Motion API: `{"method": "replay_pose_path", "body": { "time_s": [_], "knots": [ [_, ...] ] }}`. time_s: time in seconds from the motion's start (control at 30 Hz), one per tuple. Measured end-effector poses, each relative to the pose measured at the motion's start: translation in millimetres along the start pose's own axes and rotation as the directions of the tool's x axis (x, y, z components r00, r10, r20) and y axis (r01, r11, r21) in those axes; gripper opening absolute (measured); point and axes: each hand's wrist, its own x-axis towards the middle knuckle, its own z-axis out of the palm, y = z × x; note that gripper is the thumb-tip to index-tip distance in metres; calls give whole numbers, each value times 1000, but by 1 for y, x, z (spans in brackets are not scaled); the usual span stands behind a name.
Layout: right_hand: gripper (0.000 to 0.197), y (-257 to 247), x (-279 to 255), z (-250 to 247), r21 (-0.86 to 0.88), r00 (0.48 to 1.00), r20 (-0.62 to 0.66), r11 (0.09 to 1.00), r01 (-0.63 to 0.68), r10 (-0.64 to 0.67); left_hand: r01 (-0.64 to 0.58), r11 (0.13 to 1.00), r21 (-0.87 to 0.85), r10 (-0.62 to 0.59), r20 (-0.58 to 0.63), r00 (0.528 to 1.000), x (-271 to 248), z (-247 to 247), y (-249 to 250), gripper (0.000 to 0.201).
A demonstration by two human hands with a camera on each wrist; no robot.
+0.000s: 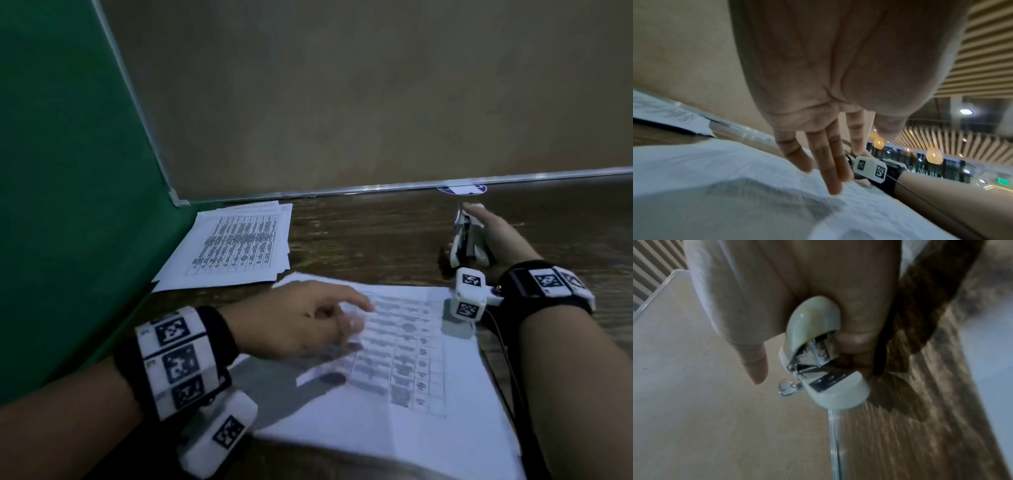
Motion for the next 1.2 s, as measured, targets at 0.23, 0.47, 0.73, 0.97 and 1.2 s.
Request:
{"method": "replay_pose_path", "body": {
  "time_s": [0.23,0.47,0.73,0.97,1.2],
  "knots": [
    [103,3,10,-7,-131,999,-34,991,-12,8,434,744,509,-470,-63,880,-10,-13,-31,98],
    [102,4,20,-10,-253,997,-75,967,8,-28,392,708,587,-441,-67,895,-43,4,-20,74],
    [104,4,-2,3,-268,990,-98,960,76,-106,482,604,635,-376,-306,875,-39,-18,-30,55],
    [79,6,-11,19,-242,998,5,968,69,-70,101,803,587,-232,153,961,-89,2,-10,80],
    [45,13,-19,32,-269,991,134,961,66,-31,253,738,626,-323,-1,946,-53,25,2,80]
  ]
}}
